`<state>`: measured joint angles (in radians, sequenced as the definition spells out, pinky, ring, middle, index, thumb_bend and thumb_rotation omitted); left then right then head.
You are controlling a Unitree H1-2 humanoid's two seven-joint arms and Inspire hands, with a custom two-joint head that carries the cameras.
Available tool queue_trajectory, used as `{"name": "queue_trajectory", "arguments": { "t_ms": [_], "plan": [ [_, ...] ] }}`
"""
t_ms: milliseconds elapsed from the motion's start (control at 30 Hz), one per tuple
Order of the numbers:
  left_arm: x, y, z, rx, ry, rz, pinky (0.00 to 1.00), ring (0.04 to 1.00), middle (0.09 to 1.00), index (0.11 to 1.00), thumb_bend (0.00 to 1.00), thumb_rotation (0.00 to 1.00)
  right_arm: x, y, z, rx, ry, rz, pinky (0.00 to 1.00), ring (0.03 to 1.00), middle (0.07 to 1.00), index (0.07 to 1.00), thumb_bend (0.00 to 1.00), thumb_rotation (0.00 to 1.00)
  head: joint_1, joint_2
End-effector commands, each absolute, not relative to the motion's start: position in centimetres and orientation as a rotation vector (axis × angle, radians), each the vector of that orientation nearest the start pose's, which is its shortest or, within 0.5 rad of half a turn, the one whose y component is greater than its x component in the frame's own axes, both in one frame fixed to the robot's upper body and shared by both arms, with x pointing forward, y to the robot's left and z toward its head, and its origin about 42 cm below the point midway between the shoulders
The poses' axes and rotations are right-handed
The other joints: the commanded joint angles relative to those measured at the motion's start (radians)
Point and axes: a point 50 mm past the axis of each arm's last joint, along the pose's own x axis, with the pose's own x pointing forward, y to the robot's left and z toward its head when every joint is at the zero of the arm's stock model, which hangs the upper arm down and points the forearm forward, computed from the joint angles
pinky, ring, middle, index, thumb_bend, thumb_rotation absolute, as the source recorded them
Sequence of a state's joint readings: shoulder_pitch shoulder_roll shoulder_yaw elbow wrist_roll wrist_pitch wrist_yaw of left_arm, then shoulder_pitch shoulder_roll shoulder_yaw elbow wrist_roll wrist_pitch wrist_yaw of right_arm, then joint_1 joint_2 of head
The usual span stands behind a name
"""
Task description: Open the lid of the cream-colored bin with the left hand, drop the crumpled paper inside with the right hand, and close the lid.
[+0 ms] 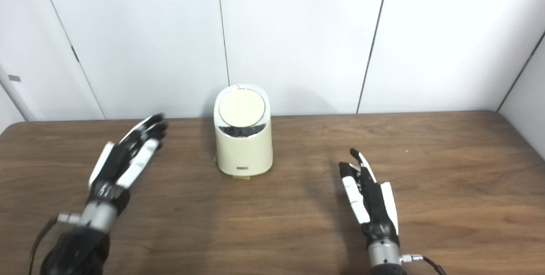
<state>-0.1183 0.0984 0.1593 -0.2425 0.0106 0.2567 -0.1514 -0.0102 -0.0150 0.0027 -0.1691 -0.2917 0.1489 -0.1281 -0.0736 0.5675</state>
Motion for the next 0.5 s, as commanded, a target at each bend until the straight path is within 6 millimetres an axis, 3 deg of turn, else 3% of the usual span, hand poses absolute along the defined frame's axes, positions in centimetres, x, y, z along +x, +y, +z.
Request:
{"name": "queue_trajectory", "arguments": {
  "t_ms": [0,167,233,333,467],
  "plan": [
    [31.2,26.9,18.9,0.064,-0.172,-0.008,0.97,0.95,0.936,0.969,0.39,0.61,29.0,-22.1,15.6,-0.277,-0.137,-0.166,0.72,0.815,0.831,0.861,0.54,0.98,-0.001,0.002],
    [29.5,27.7,16.6,0.018,-0.145,0.009,0.98,0.966,0.965,0.972,0.44,0.63,29.0,-22.1,15.7,-0.208,-0.142,-0.146,0.75,0.853,0.886,0.879,0.52,0.94,-0.001,0.008],
    [28.7,27.7,15.8,-0.01,-0.135,0.013,1.0,0.987,0.984,0.975,0.42,0.78,29.1,-22.2,15.7,-0.152,-0.143,-0.128,0.79,0.891,0.916,0.91,0.51,0.94,0.001,0.011],
    [27.8,27.5,14.8,-0.026,-0.129,0.017,1.0,0.998,0.996,0.978,0.43,0.91,29.2,-22.4,15.6,-0.072,-0.139,-0.09,0.88,0.944,0.958,0.954,0.51,0.97,0.006,0.015],
    [27.0,27.4,13.4,-0.041,-0.115,0.021,1.0,1.0,1.0,0.995,0.44,0.95,29.3,-22.6,15.5,-0.012,-0.112,-0.063,0.98,0.995,0.997,0.996,0.52,0.99,0.001,0.021]
  ]
}}
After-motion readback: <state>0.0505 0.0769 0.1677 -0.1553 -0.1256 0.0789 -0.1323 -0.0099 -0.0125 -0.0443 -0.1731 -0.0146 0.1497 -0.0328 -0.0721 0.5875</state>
